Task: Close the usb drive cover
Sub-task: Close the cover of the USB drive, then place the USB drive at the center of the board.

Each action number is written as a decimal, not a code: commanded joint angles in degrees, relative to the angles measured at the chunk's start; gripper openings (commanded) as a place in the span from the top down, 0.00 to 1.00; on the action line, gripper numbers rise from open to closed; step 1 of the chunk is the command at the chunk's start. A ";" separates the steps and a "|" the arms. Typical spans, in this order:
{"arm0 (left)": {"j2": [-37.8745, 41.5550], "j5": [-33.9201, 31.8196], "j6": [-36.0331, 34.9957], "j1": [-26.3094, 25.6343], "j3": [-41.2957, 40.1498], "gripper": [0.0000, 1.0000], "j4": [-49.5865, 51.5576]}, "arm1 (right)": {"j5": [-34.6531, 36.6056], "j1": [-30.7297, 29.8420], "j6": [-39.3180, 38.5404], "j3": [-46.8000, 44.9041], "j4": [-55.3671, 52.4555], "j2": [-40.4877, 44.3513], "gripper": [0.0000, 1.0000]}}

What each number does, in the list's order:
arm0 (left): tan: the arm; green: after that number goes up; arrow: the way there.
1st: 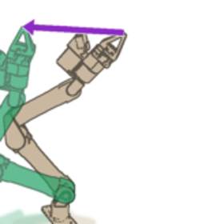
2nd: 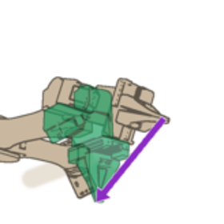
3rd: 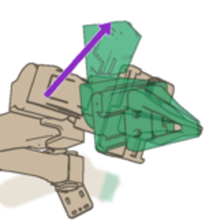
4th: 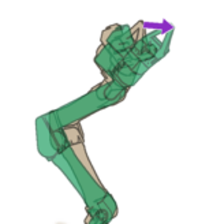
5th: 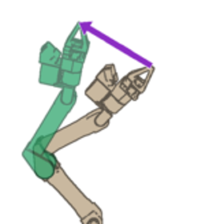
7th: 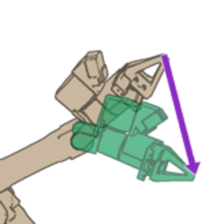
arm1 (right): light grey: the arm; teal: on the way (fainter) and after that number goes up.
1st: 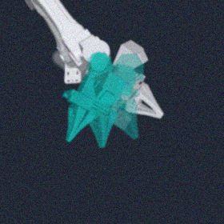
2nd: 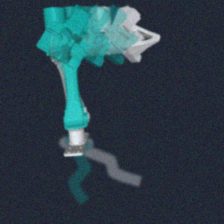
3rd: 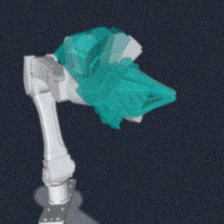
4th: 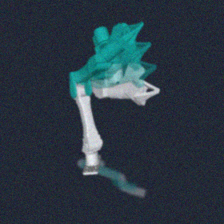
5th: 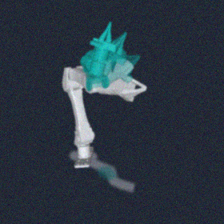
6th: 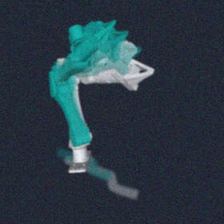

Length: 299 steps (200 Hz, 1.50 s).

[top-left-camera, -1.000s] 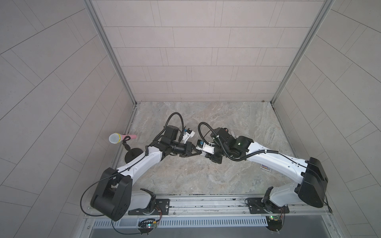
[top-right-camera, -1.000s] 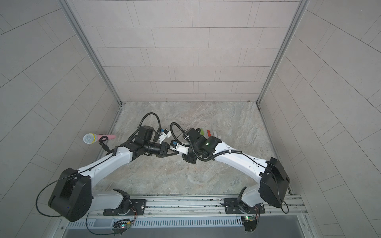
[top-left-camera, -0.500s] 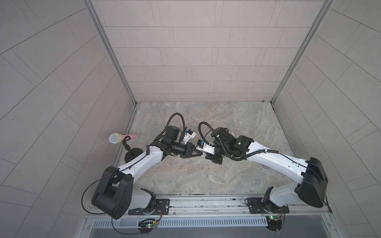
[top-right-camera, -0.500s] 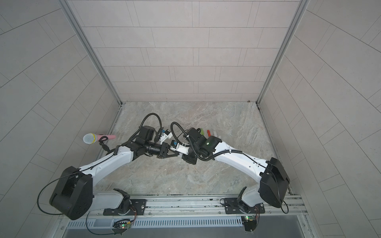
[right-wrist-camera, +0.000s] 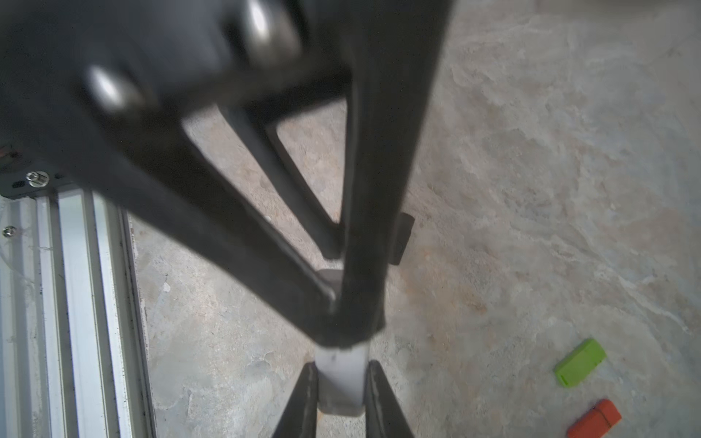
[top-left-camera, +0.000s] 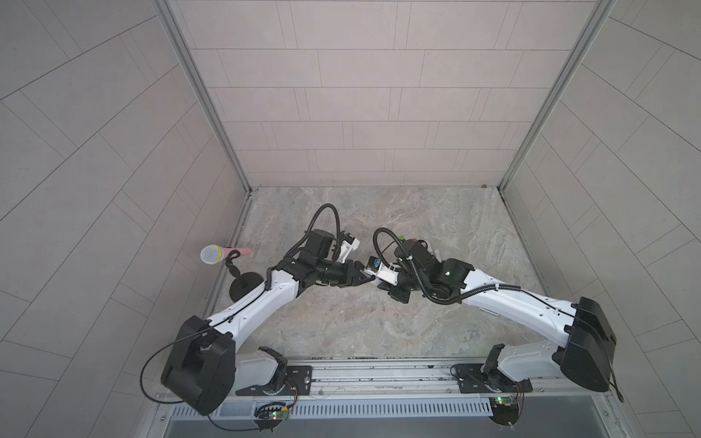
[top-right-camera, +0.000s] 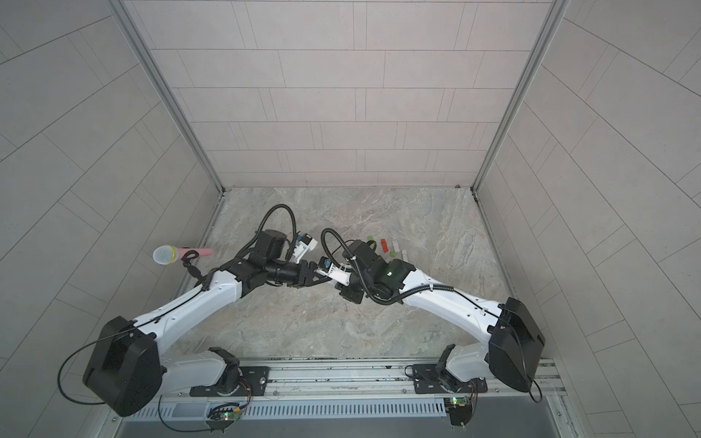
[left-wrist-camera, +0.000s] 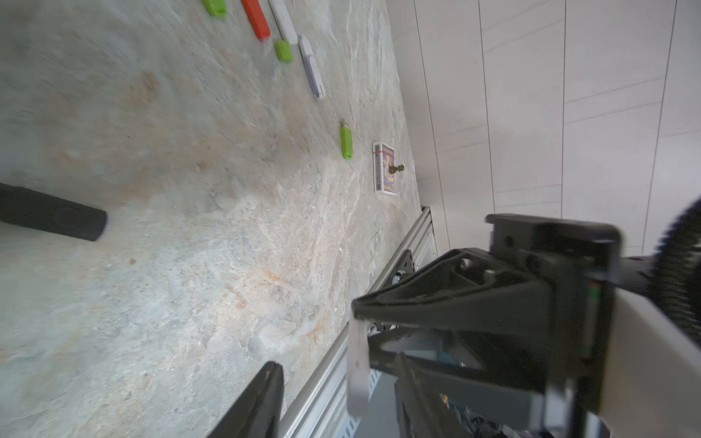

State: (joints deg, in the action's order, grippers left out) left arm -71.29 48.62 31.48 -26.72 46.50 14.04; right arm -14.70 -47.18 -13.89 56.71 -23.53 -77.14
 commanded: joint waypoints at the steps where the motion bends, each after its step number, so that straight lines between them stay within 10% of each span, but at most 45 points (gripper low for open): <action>1: 3.35 -7.66 0.32 1.02 0.55 0.38 0.06 | 2.17 1.99 4.01 -2.91 2.17 -0.19 0.84; 91: 24.59 -32.01 -0.55 2.11 -8.56 0.28 3.93 | 1.67 8.09 15.03 16.88 -12.84 -29.46 0.81; 151: 30.26 -35.10 -1.66 2.29 -10.81 0.23 5.47 | 5.80 8.15 16.02 26.07 -19.42 -38.75 0.73; 216: 27.66 -32.27 -2.32 2.24 -10.49 0.22 4.36 | 6.61 12.57 16.05 24.87 -21.42 -30.62 0.52; 299: 24.89 -28.94 -0.65 2.29 -11.27 0.22 1.65 | 8.74 30.41 27.64 19.61 -16.71 -25.96 0.55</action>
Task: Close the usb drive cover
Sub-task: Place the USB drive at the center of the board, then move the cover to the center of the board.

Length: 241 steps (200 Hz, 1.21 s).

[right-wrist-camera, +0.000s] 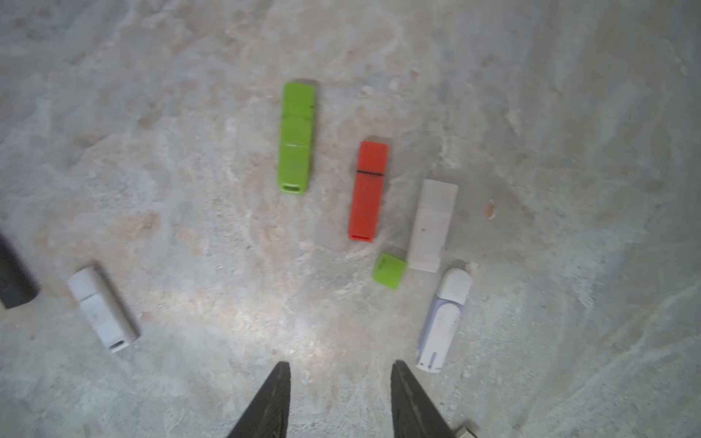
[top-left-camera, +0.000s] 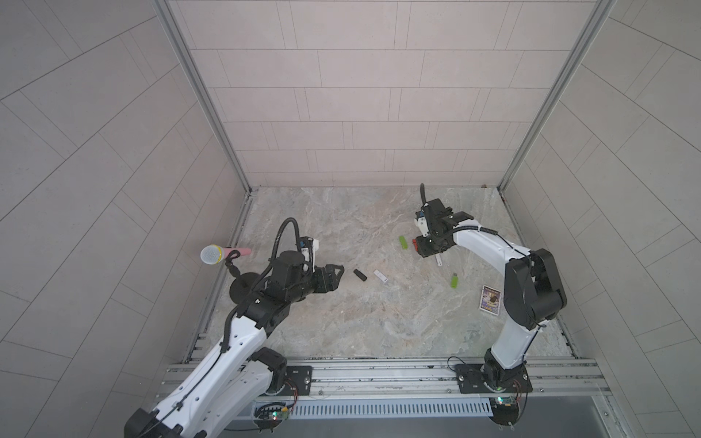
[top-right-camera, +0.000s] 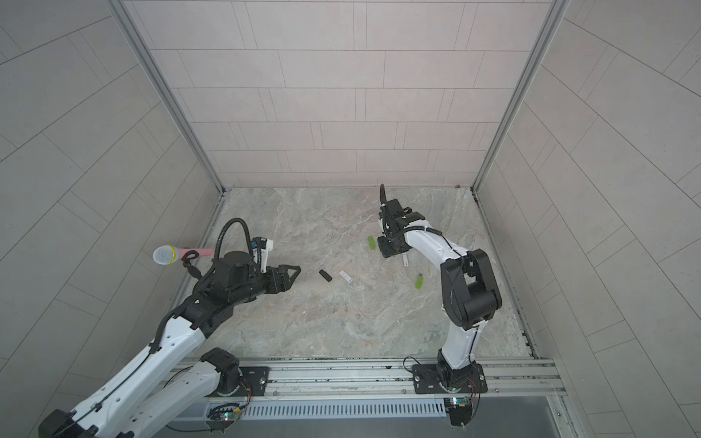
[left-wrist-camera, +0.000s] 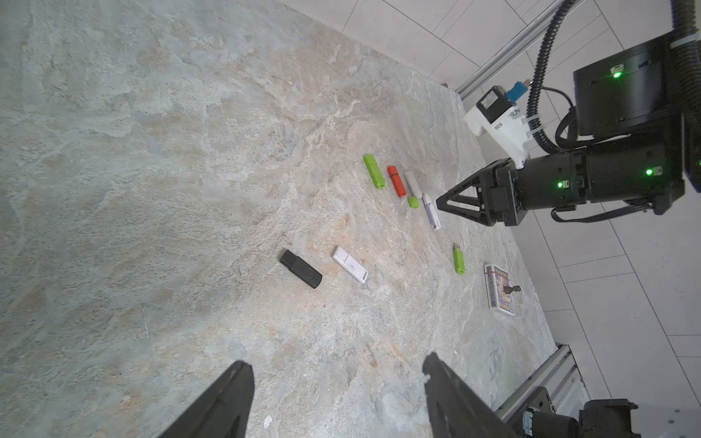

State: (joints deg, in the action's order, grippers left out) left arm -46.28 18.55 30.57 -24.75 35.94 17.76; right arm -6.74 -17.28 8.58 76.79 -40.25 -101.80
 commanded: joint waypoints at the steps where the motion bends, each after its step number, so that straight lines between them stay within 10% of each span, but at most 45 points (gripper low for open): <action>1: -0.17 1.14 0.32 0.32 -0.75 0.22 -2.09 | 0.69 0.59 5.28 -0.40 0.00 -1.39 0.55; 241: -5.83 5.36 0.85 0.32 0.66 0.22 -4.26 | 5.81 1.01 10.84 6.67 0.97 -15.05 0.62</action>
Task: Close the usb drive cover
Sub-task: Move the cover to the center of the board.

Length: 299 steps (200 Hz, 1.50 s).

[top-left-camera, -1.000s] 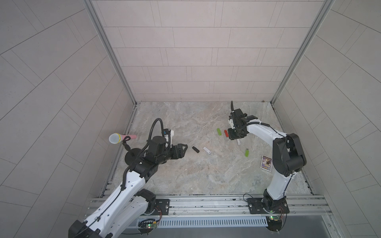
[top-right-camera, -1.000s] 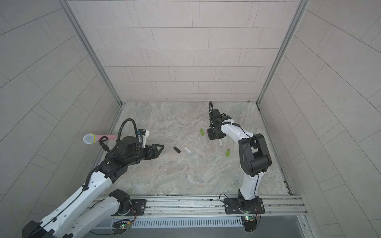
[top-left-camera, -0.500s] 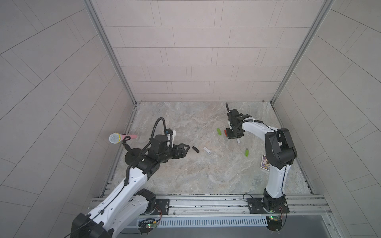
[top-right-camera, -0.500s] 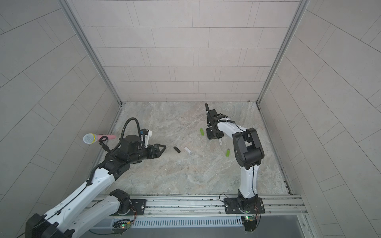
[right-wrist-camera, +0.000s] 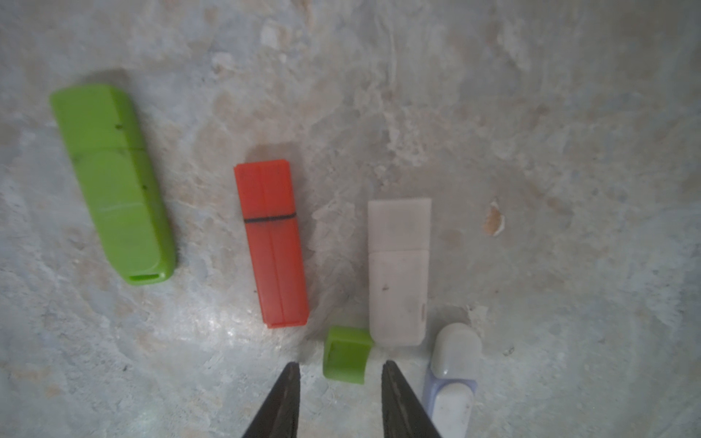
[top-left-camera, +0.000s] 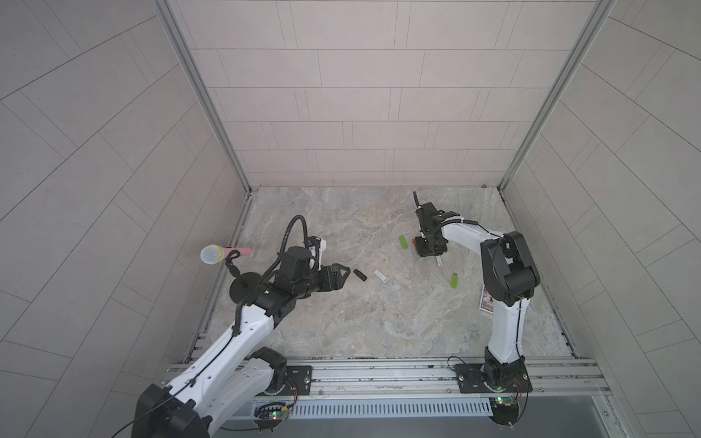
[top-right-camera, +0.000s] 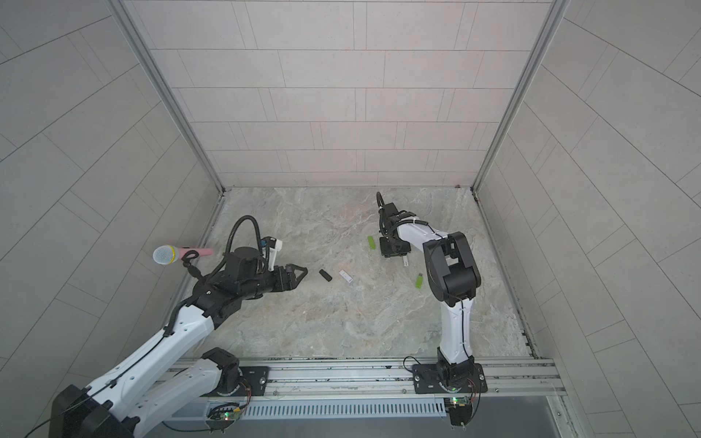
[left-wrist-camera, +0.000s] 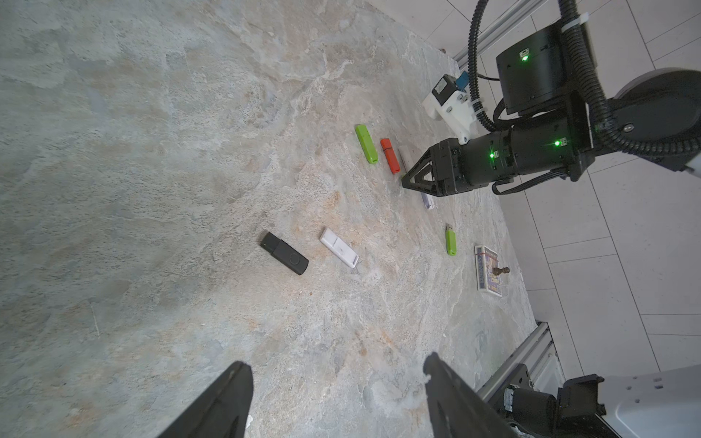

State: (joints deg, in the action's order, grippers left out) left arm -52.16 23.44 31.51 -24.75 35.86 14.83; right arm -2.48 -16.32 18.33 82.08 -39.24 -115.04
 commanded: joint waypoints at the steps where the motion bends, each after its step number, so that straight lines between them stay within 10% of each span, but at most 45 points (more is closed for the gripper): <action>1: 0.09 0.47 -0.06 0.32 0.73 0.22 -1.36 | 1.57 0.05 1.10 1.40 -0.04 -1.83 0.62; 122: 0.40 0.54 0.30 0.37 0.53 0.22 -1.12 | 1.14 -0.37 2.39 -3.35 0.66 1.23 0.80; 219: 0.40 2.32 2.24 0.32 -1.14 0.22 -3.65 | -2.18 -13.08 13.63 -28.37 6.83 19.45 0.74; 299: 1.77 2.57 3.65 0.32 -2.29 0.22 -4.79 | -6.63 -13.59 11.77 -29.99 6.74 23.05 0.66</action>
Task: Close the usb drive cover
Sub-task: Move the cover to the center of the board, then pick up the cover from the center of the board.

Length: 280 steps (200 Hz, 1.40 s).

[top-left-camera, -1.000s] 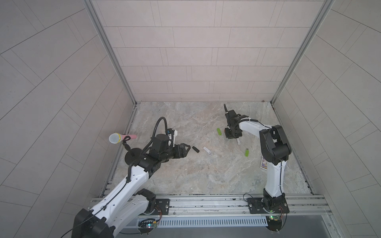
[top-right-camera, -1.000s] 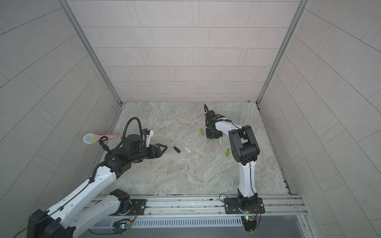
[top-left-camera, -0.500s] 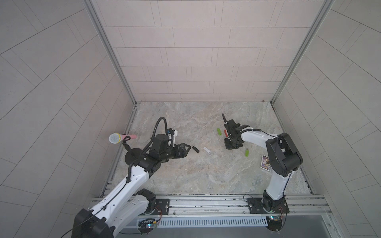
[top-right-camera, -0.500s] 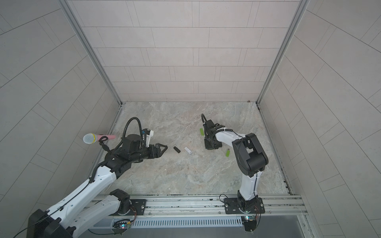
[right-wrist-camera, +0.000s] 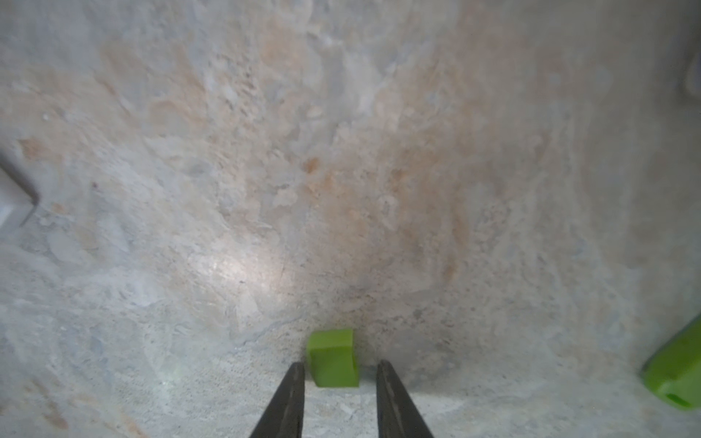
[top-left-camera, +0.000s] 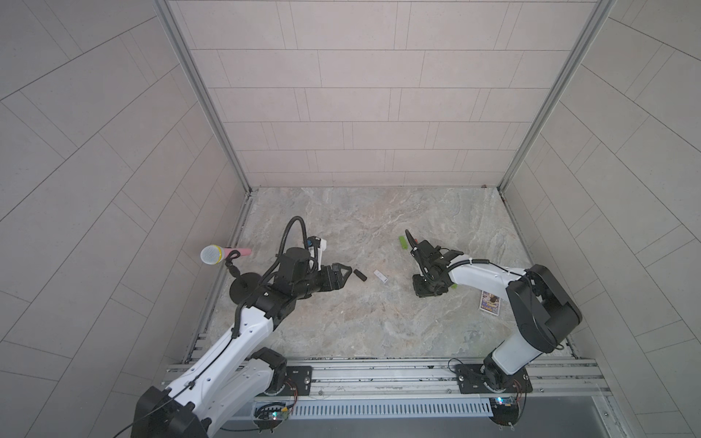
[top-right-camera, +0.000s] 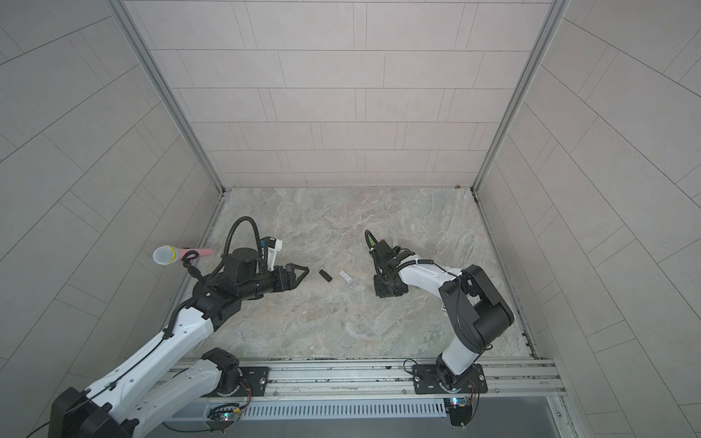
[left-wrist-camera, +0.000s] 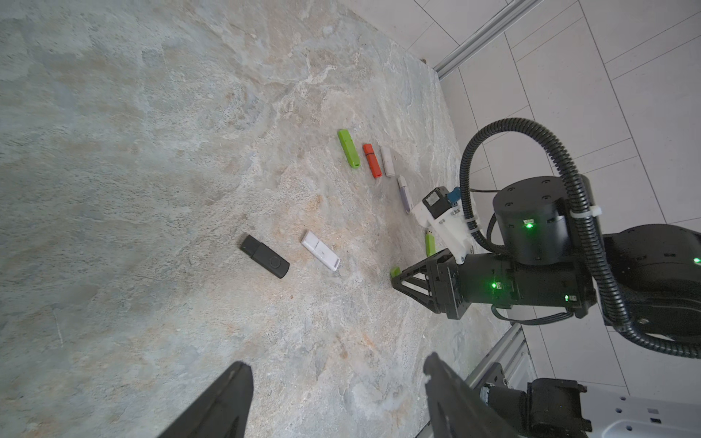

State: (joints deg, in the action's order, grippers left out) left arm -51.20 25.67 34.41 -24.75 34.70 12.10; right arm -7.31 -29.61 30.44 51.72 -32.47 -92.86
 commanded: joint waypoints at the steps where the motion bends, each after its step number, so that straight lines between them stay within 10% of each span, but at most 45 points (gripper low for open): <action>1: 0.78 0.34 0.74 0.32 -1.13 0.22 -2.02 | -1.81 -0.29 -0.40 0.47 -0.04 0.81 0.66; 137: 0.90 0.44 1.09 0.32 -1.22 0.22 -2.03 | 2.44 -3.49 -4.57 5.01 -3.95 4.60 0.64; 216: 3.44 -1.56 -1.99 0.32 -2.03 0.22 -1.02 | 4.06 -2.18 -64.29 2.16 -9.13 9.71 0.66; 280: 5.93 -2.74 -3.30 0.41 -4.17 0.22 -2.33 | -1.81 -0.20 -84.64 4.40 -12.50 4.03 0.70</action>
State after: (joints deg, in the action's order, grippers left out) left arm -46.22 23.81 32.71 -24.75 31.35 11.81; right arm -5.41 -30.26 -43.11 54.13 -42.98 -86.83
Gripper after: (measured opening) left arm 0.782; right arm 0.312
